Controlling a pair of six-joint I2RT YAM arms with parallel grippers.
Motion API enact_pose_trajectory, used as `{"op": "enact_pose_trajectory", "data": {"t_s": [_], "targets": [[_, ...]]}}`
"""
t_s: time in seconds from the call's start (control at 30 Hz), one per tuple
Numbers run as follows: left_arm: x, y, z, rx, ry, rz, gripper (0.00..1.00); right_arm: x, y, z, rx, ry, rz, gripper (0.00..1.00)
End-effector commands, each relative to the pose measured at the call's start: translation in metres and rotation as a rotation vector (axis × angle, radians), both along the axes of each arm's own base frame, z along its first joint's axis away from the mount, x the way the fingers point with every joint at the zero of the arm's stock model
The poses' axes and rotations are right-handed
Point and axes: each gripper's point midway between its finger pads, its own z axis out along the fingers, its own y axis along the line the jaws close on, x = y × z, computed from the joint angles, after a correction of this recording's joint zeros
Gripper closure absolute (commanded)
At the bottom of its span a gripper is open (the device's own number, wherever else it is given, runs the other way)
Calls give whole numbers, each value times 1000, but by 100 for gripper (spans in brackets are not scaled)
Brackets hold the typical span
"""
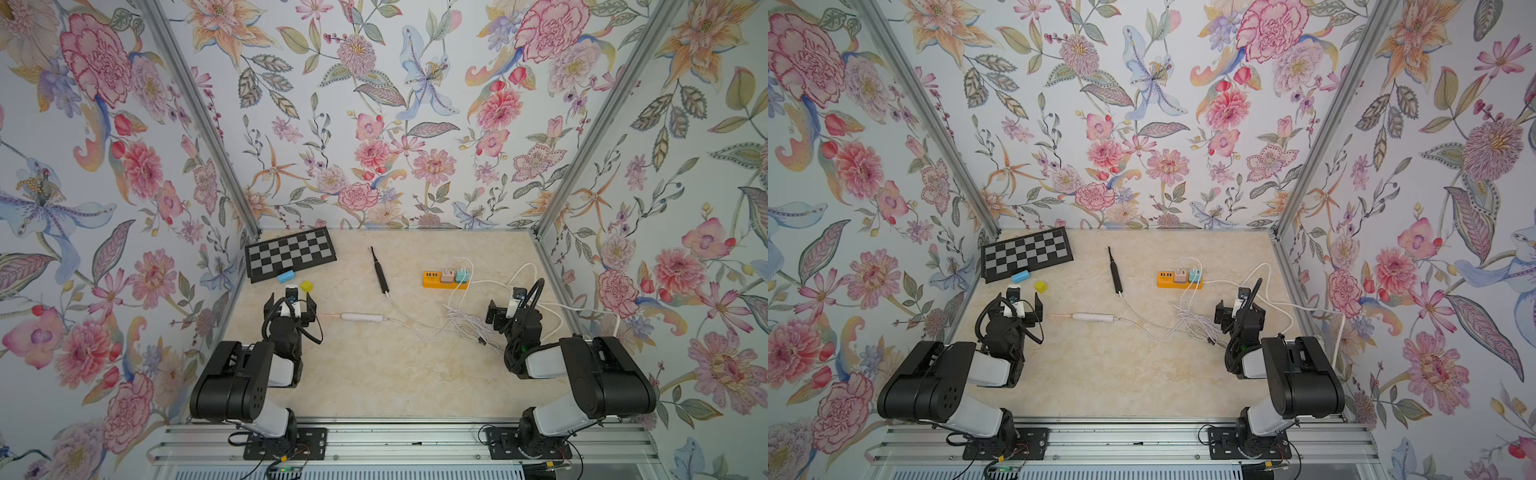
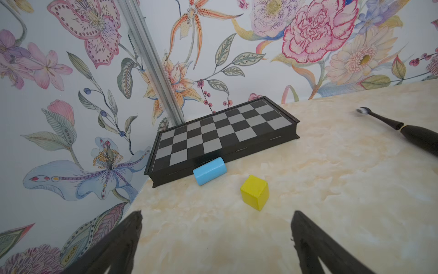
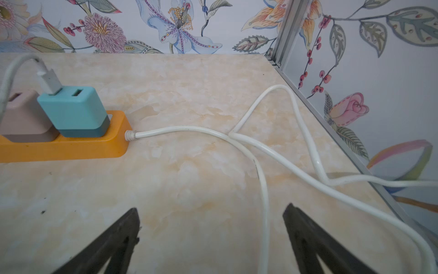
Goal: Charge the electric toothbrush
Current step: Reset both arms
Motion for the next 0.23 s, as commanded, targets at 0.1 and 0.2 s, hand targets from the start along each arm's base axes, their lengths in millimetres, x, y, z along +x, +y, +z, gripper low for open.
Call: {"op": "enact_pose_trajectory", "data": {"t_s": [0.1,0.2], "targets": [[4,4,10,-29,-48,13,1,11,3,24,-12,-88,24,0],[4,4,10,-29,-47,12,1,-1,-5,33,-20,-153,-42,0]]}}
